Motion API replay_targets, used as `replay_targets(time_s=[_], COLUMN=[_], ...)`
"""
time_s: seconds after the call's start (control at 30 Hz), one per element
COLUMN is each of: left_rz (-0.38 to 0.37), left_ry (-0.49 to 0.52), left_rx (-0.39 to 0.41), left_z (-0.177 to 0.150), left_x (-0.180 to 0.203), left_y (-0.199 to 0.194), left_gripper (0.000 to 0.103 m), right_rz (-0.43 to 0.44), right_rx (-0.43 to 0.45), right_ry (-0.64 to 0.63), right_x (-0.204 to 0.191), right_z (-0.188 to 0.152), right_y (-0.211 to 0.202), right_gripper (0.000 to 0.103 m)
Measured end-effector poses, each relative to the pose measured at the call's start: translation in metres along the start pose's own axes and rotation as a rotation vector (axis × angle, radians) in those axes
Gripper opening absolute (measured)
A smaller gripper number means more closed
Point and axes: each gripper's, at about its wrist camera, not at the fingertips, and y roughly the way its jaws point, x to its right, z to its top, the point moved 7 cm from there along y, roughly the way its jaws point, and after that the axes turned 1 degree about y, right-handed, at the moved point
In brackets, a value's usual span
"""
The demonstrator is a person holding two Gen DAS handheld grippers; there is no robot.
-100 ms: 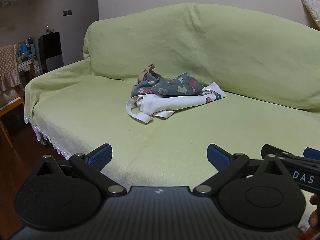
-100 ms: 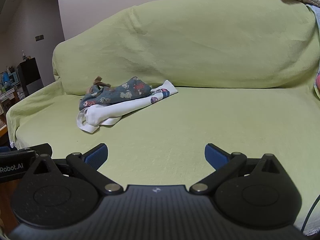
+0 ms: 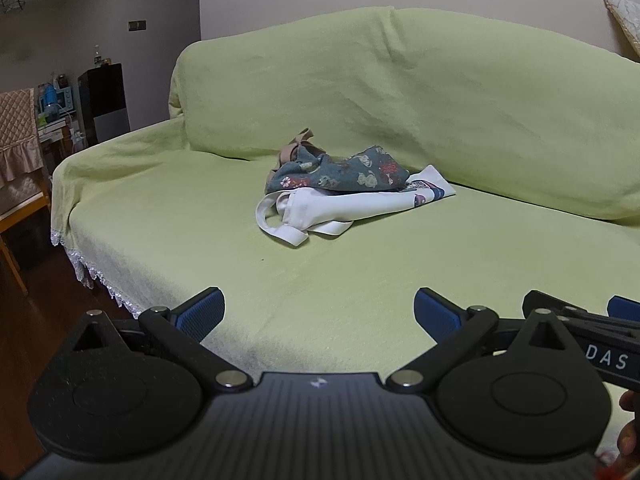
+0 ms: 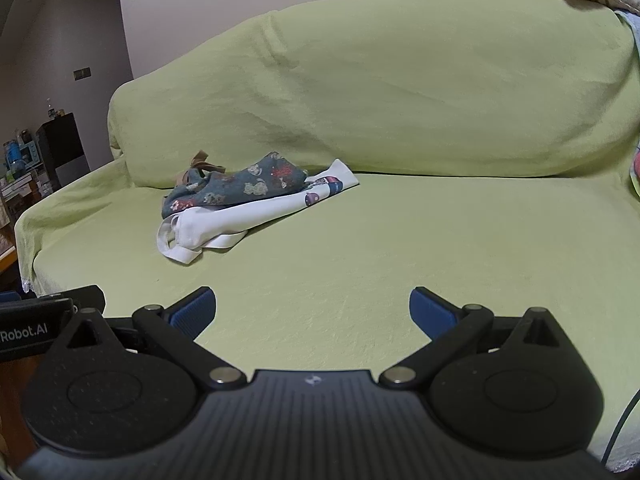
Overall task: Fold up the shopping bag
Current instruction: 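Move both grippers toward the floral tote bag on the sofa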
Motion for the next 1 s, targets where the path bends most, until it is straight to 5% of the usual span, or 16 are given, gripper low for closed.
replay_targets(time_s=[1.0], left_rz=[0.041], left_ry=[-0.017], left_rx=[0.057], left_z=[-0.003], left_x=[-0.024], left_y=[-0.05], left_gripper=[0.102], right_rz=[0.002], right_rx=[0.018], right_ry=[-0.02], right_x=[-0.026], right_z=[-0.004], right_y=[-0.03], right_gripper=[0.102])
